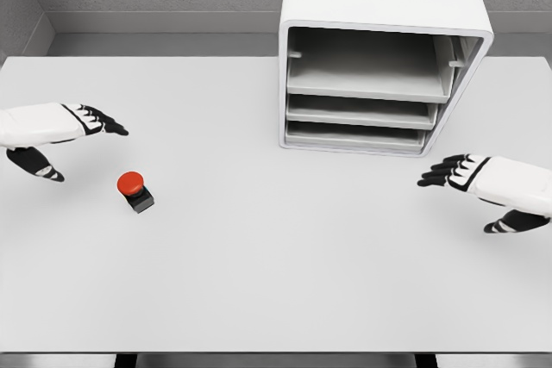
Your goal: Slide open multi-storey tabletop storage cabinets and put open load switch and slide close multi-storey tabletop storage cabinets
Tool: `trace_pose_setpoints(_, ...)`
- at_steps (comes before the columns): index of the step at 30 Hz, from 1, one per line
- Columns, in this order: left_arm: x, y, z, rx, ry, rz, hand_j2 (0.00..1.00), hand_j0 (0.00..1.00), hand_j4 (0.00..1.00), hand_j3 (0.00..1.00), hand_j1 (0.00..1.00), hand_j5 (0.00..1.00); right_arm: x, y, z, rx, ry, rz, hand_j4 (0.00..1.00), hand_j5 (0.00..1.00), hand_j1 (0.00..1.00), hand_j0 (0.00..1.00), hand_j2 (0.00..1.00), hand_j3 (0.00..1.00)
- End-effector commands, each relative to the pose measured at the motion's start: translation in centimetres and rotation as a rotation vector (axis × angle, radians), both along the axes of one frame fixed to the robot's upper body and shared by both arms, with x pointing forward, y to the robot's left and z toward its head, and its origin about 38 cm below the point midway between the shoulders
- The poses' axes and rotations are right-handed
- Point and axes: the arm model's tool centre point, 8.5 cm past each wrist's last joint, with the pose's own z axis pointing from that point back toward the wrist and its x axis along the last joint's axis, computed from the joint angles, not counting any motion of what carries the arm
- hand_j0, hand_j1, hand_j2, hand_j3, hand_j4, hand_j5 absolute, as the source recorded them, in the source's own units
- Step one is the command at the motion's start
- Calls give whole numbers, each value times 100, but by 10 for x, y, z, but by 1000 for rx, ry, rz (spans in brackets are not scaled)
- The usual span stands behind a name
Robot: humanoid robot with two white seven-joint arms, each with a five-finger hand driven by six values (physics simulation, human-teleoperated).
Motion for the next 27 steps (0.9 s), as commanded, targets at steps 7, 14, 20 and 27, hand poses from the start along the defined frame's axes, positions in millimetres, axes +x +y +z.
trace_pose_setpoints(7, -6, -22, -18, 12, 65, -66, 100, 100, 100, 100, 100, 100, 16, 4, 30, 22, -83, 8, 100, 100, 100, 100, 100, 100)
trace_pose_setpoints(14, -7, -47, -44, 24, 141, -126, 100, 100, 100, 100, 100, 100, 41, 46, 51, 0, -133, 142, 100, 100, 100, 100, 100, 100)
trace_pose_setpoints(20, -6, -57, -49, 28, 142, -148, 100, 100, 100, 100, 100, 100, 46, 63, 53, -9, -131, 194, 100, 100, 100, 100, 100, 100)
trace_pose_setpoints(27, -5, -57, -46, 38, 132, -151, 100, 100, 100, 100, 100, 100, 53, 96, 55, 17, -134, 280, 100, 100, 100, 100, 100, 100)
